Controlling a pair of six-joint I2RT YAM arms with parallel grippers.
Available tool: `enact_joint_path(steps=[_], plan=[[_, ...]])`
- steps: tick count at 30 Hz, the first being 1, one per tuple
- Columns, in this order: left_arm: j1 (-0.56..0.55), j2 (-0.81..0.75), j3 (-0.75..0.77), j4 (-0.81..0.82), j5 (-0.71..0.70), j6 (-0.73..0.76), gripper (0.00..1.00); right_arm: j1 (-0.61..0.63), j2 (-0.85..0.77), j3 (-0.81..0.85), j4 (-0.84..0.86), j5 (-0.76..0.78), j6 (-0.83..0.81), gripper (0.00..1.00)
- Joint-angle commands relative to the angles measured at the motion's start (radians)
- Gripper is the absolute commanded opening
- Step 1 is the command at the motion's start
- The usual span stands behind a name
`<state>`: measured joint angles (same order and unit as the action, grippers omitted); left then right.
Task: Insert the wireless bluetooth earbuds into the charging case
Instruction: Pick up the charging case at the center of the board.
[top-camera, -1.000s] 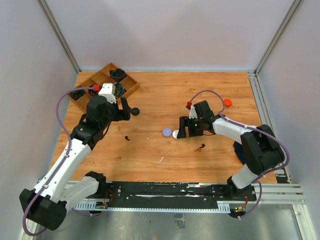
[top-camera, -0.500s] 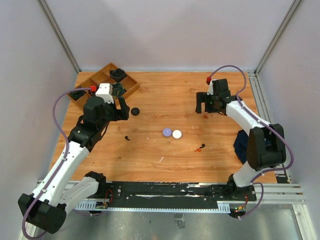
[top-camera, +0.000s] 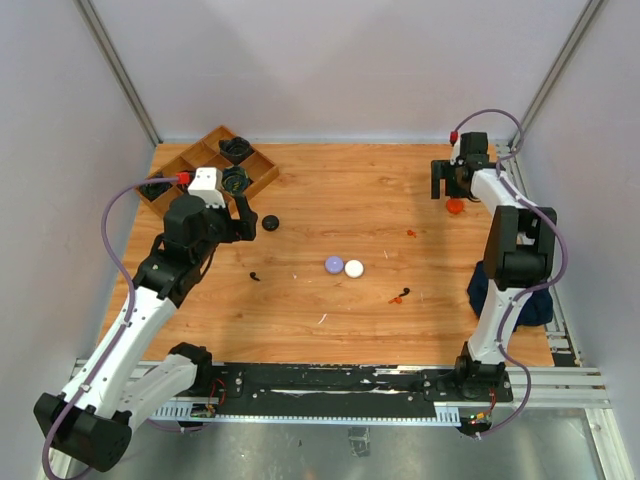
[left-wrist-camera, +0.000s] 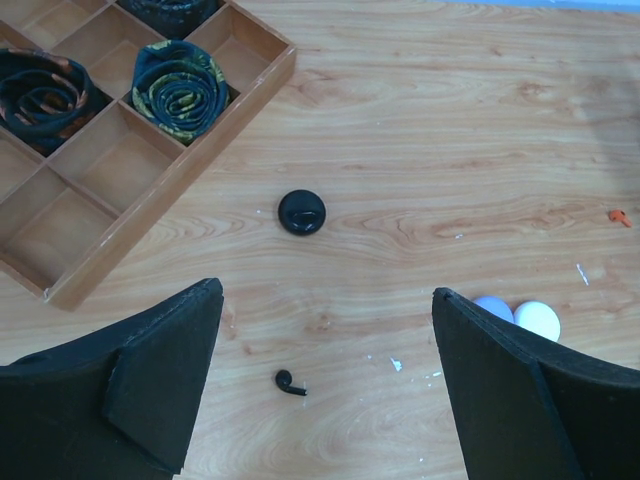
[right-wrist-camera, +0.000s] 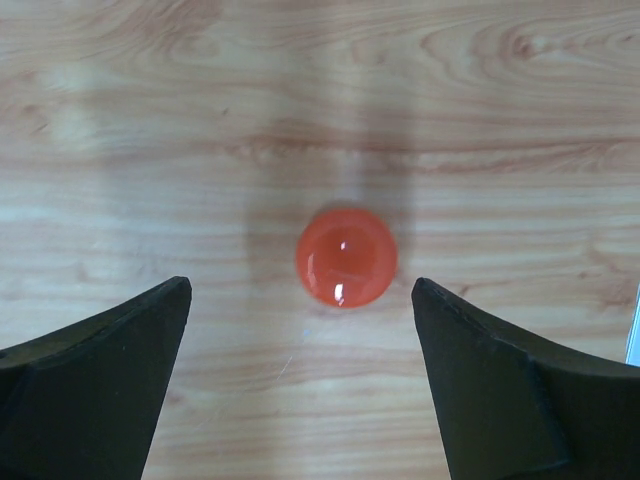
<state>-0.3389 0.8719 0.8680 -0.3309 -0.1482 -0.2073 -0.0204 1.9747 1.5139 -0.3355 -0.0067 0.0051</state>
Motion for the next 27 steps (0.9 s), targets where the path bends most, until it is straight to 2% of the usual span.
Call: enact_joint_path(steps=[1, 6, 14, 27], plan=[[-0.010, -0.010, -0.007, 0.021, -0.017, 0.014, 0.91, -0.058, 0.091, 0.111, -0.055, -0.003, -0.052, 0.92], [-0.009, -0.001, -0.008, 0.020, -0.021, 0.016, 0.91, -0.095, 0.168, 0.179, -0.099, -0.042, -0.030, 0.86], [-0.010, 0.013, -0.010, 0.022, -0.017, 0.016, 0.91, -0.114, 0.182, 0.151, -0.103, -0.077, 0.009, 0.73], [-0.010, 0.010, -0.015, 0.024, -0.013, 0.015, 0.91, -0.119, 0.221, 0.159, -0.131, -0.087, 0.022, 0.60]])
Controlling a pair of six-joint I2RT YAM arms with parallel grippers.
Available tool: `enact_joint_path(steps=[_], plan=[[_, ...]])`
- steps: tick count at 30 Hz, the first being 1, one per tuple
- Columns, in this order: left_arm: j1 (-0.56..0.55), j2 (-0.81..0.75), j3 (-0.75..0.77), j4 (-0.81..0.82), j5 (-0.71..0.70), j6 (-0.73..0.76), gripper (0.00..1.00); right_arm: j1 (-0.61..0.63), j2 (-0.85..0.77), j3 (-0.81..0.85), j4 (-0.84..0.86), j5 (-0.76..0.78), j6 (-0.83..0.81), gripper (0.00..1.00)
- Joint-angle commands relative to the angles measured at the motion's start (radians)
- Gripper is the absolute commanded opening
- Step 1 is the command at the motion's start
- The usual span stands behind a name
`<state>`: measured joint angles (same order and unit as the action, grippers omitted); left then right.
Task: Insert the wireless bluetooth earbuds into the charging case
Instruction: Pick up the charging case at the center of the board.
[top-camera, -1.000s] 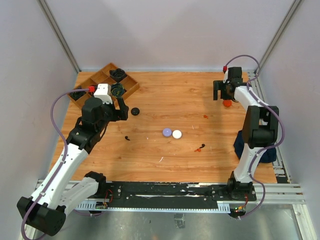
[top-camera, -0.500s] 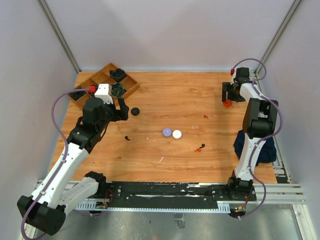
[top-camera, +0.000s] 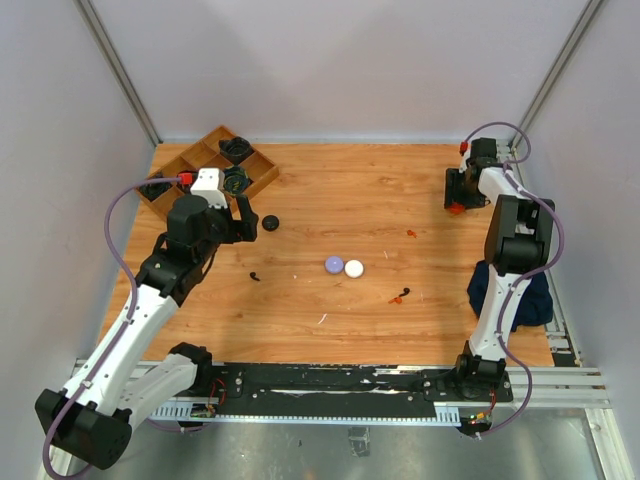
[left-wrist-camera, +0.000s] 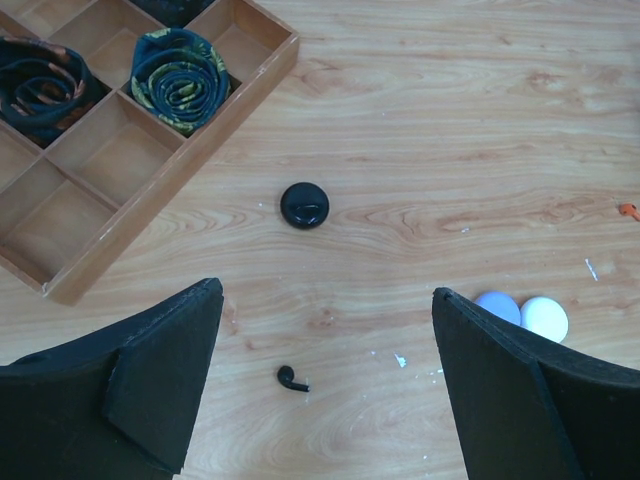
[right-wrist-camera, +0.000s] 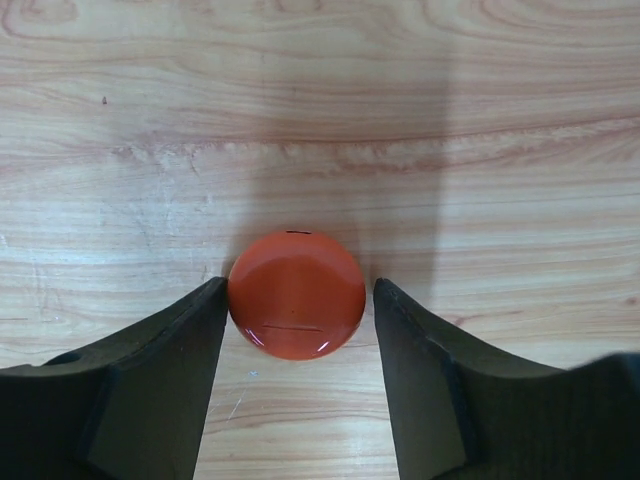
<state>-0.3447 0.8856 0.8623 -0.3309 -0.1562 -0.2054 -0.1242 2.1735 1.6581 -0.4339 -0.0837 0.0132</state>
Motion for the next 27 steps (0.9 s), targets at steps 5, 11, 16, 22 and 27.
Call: enact_joint_path(steps=[5, 11, 16, 22, 27], plan=[[-0.005, -0.005, -0.009, 0.026, -0.004, 0.014, 0.91, -0.014, 0.011, 0.009, -0.033, -0.017, 0.002, 0.54], [-0.004, -0.008, -0.009, 0.027, 0.038, 0.017, 0.91, -0.004, -0.067, -0.029, -0.022, -0.053, -0.034, 0.47], [-0.003, -0.017, -0.009, 0.031, 0.092, 0.024, 0.91, 0.021, -0.168, -0.084, -0.001, -0.085, -0.099, 0.44], [0.001, -0.026, -0.009, 0.047, 0.193, 0.024, 0.91, 0.078, -0.287, -0.128, 0.001, -0.156, -0.195, 0.43], [0.002, -0.026, -0.004, 0.062, 0.311, -0.003, 0.92, 0.159, -0.383, -0.186, 0.037, -0.223, -0.312, 0.41]])
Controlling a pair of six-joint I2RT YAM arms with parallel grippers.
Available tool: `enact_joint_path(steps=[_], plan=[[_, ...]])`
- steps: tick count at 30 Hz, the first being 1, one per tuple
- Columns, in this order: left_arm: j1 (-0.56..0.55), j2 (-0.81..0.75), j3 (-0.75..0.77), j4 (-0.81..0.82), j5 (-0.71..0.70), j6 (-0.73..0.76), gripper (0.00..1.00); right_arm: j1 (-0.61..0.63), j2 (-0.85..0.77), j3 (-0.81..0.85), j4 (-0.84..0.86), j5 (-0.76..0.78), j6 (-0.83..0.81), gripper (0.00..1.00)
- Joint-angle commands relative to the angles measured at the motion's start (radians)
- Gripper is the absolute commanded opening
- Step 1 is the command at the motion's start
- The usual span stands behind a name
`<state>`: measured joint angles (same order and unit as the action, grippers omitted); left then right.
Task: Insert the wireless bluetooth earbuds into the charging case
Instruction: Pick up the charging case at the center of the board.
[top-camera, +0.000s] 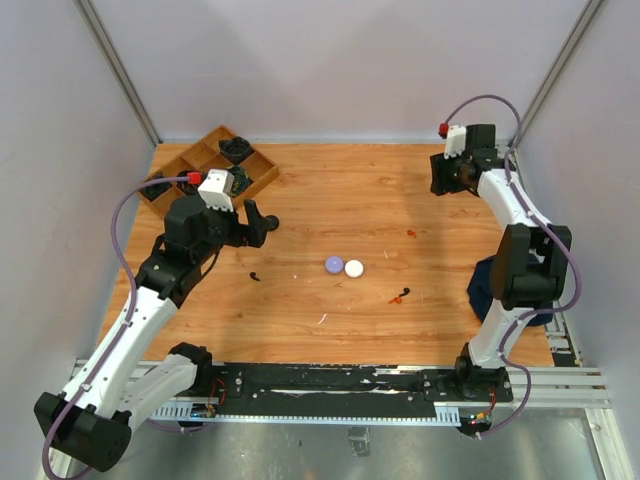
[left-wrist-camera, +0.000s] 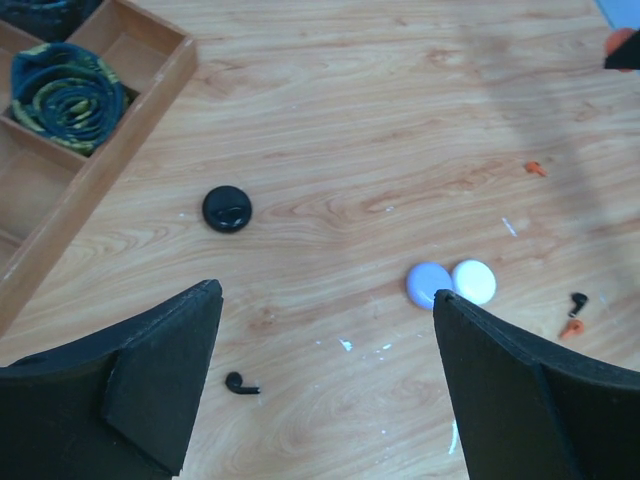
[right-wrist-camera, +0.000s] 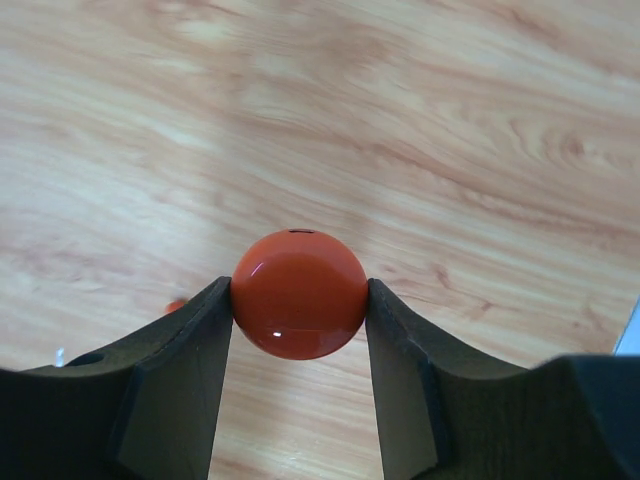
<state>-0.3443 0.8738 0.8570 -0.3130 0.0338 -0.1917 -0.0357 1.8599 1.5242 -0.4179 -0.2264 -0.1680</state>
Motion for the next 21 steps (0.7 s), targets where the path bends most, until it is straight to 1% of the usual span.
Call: enact_joint_path(steps=[1, 4, 8, 11, 15, 21], plan=[[0.002, -0.011, 0.003, 0.044, 0.138, -0.021, 0.92, 0.086, -0.090, -0.062, 0.026, -0.098, -0.155, 0.41], [0.001, 0.008, 0.005, 0.046, 0.194, -0.035, 0.92, 0.132, -0.142, -0.086, 0.028, -0.153, -0.231, 0.40], [0.002, 0.046, 0.001, 0.051, 0.273, -0.064, 0.92, 0.197, -0.210, -0.121, 0.034, -0.276, -0.345, 0.39], [0.001, 0.067, -0.005, 0.068, 0.346, -0.106, 0.92, 0.251, -0.269, -0.154, 0.034, -0.317, -0.431, 0.39], [0.002, 0.085, 0.001, 0.080, 0.362, -0.174, 0.92, 0.331, -0.328, -0.189, 0.053, -0.372, -0.497, 0.39], [0.001, 0.108, -0.014, 0.139, 0.428, -0.268, 0.92, 0.447, -0.429, -0.262, 0.076, -0.412, -0.660, 0.39]])
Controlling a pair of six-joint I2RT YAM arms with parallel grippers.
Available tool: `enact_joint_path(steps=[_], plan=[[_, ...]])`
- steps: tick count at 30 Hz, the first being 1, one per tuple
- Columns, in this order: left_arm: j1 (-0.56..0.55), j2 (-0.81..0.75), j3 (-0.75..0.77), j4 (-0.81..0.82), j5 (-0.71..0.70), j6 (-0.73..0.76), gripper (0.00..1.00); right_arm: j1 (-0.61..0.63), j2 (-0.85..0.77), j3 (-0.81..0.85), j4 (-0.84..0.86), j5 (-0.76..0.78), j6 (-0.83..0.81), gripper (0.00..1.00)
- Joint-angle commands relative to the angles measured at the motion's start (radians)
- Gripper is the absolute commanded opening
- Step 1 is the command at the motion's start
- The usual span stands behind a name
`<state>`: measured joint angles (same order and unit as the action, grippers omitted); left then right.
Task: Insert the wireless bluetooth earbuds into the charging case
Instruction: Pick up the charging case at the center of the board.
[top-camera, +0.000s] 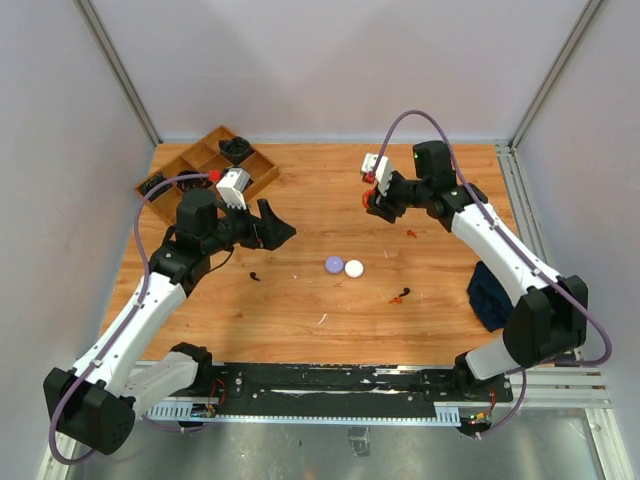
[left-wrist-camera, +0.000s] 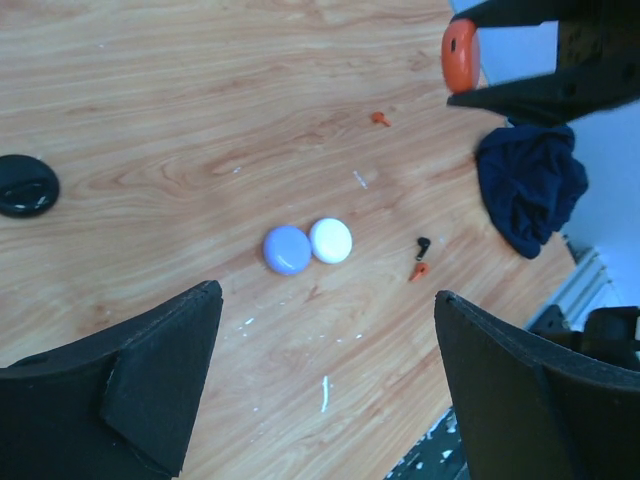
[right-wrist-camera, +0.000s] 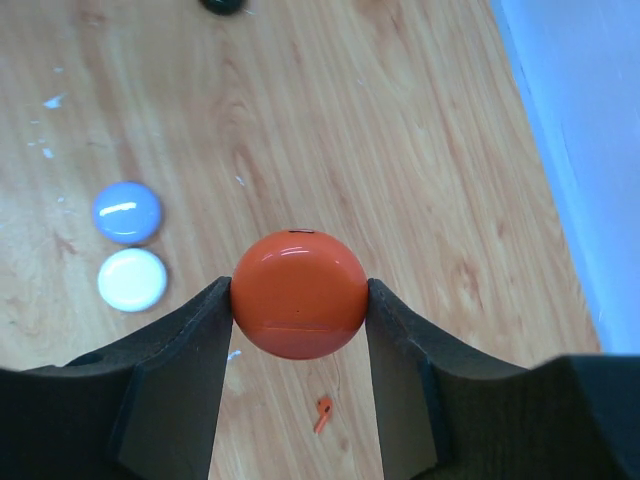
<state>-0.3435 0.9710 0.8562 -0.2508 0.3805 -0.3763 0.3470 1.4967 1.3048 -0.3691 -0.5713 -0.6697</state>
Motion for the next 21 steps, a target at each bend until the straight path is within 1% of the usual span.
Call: enact_joint_path(steps=[1, 6, 11, 16, 21], plan=[[0.001, 0.015, -0.022, 0.093, 0.093, -0.097, 0.92, 0.079, -0.082, -0.052, 0.027, -0.073, -0.182, 0.39], [-0.002, 0.059, -0.064, 0.206, 0.213, -0.178, 0.92, 0.156, -0.177, -0.125, 0.045, -0.140, -0.346, 0.39], [-0.020, 0.090, -0.106, 0.323, 0.265, -0.247, 0.88, 0.219, -0.212, -0.137, 0.059, -0.146, -0.396, 0.39], [-0.061, 0.115, -0.119, 0.412, 0.268, -0.283, 0.85, 0.309, -0.193, -0.093, -0.008, -0.074, -0.458, 0.39], [-0.072, 0.132, -0.126, 0.476, 0.282, -0.322, 0.82, 0.377, -0.161, -0.058, -0.048, 0.009, -0.490, 0.39]])
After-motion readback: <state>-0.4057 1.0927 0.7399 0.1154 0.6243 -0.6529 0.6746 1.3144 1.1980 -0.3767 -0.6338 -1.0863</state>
